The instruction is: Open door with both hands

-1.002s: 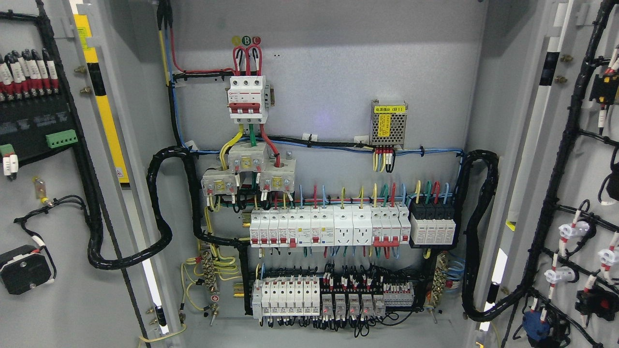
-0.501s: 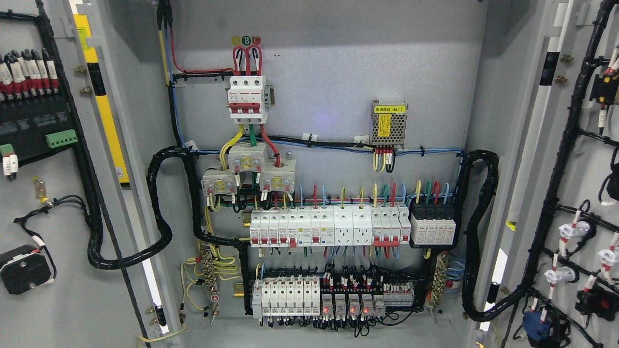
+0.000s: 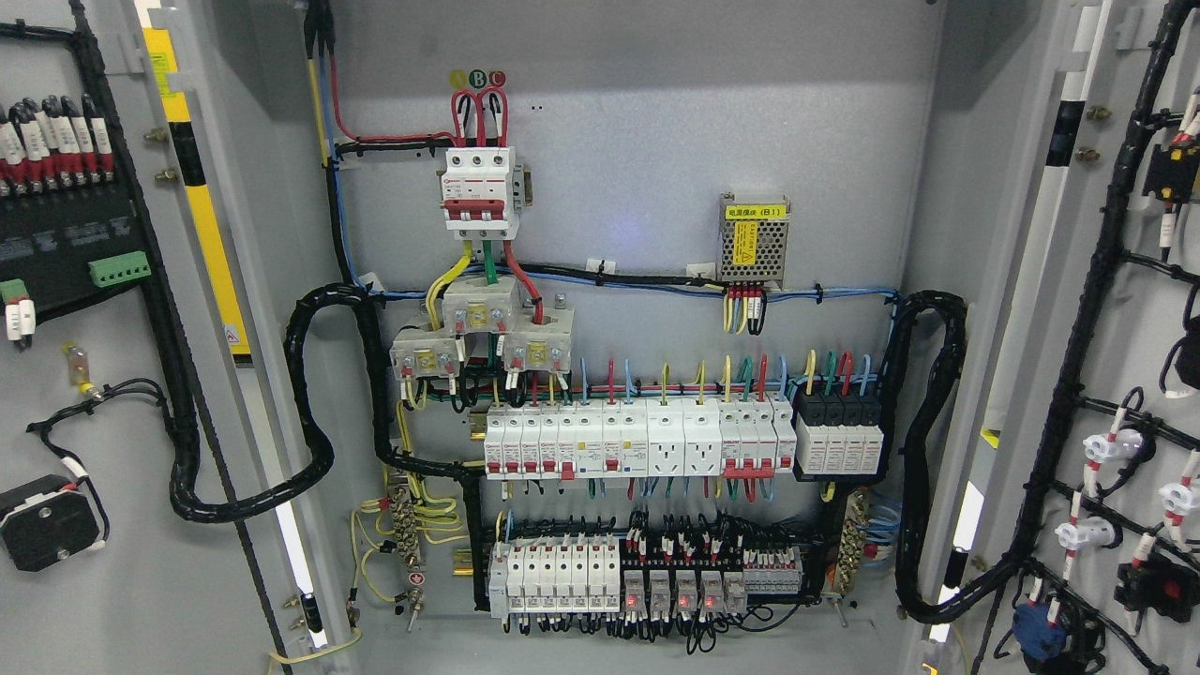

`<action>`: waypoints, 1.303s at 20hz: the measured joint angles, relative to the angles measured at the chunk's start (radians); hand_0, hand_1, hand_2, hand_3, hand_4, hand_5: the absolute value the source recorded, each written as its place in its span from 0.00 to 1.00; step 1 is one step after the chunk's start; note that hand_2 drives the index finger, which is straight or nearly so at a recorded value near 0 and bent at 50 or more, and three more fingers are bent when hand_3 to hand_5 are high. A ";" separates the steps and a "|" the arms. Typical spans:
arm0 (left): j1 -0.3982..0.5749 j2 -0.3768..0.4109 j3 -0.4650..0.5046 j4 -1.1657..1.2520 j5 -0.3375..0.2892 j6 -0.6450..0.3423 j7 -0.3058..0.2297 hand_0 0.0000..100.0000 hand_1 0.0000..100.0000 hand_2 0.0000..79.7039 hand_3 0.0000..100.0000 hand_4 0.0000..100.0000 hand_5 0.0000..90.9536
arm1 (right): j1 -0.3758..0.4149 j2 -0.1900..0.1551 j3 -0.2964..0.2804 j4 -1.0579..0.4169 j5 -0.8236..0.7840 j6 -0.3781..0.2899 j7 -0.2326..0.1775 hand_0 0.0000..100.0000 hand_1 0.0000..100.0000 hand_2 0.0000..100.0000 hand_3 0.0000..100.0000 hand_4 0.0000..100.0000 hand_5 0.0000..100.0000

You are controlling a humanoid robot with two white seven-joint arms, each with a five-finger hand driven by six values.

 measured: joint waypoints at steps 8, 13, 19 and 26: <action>-0.022 -0.005 -0.102 0.075 -0.008 0.013 0.065 0.27 0.19 0.00 0.00 0.00 0.00 | -0.066 0.039 -0.001 0.159 0.032 0.155 -0.016 0.21 0.11 0.00 0.00 0.00 0.00; -0.035 -0.006 -0.137 0.103 -0.011 0.082 0.069 0.27 0.19 0.00 0.00 0.00 0.00 | -0.089 0.066 -0.002 0.220 0.038 0.204 -0.018 0.21 0.11 0.00 0.00 0.00 0.00; -0.045 -0.006 -0.163 0.121 -0.042 0.107 0.091 0.28 0.19 0.00 0.00 0.00 0.00 | -0.100 0.096 -0.002 0.264 0.040 0.211 -0.018 0.21 0.10 0.00 0.00 0.00 0.00; -0.053 -0.006 -0.179 0.133 -0.057 0.108 0.100 0.29 0.19 0.00 0.00 0.00 0.00 | -0.107 0.106 -0.003 0.291 0.041 0.213 -0.018 0.21 0.11 0.00 0.00 0.00 0.00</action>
